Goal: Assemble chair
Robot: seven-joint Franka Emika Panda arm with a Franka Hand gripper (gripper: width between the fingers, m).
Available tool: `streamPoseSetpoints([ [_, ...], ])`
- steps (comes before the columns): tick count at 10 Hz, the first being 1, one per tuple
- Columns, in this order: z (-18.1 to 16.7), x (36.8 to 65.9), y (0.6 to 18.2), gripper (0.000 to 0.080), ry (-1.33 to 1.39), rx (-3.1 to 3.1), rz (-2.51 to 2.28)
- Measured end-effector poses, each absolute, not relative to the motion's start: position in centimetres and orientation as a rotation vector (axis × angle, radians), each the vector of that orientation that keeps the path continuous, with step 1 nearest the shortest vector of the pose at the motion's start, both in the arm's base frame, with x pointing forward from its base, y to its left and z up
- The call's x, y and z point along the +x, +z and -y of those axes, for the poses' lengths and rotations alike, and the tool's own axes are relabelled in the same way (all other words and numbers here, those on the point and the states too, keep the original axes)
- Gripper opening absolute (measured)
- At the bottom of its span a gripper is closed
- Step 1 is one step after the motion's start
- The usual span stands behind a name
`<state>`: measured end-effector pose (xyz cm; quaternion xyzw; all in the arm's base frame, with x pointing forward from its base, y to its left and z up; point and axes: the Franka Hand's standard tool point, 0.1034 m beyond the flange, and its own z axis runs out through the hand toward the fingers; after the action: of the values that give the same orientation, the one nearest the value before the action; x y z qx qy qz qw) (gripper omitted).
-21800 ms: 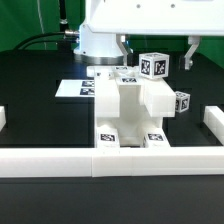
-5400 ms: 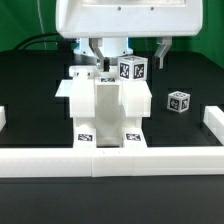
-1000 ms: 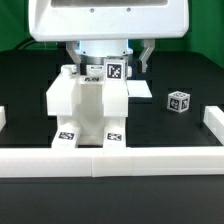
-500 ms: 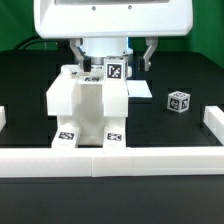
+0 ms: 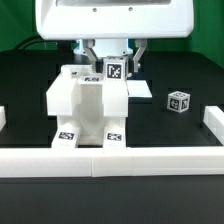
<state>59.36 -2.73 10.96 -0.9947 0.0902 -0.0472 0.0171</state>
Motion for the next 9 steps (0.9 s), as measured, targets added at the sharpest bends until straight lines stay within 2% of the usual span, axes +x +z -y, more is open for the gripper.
streamPoseSetpoints([
  [4,2.79,59.36,10.95,0.0282,-0.146,-3.076,-0.388],
  [9,3.19,59.15,10.9,0.0284,-0.116,-2.842,-1.193],
])
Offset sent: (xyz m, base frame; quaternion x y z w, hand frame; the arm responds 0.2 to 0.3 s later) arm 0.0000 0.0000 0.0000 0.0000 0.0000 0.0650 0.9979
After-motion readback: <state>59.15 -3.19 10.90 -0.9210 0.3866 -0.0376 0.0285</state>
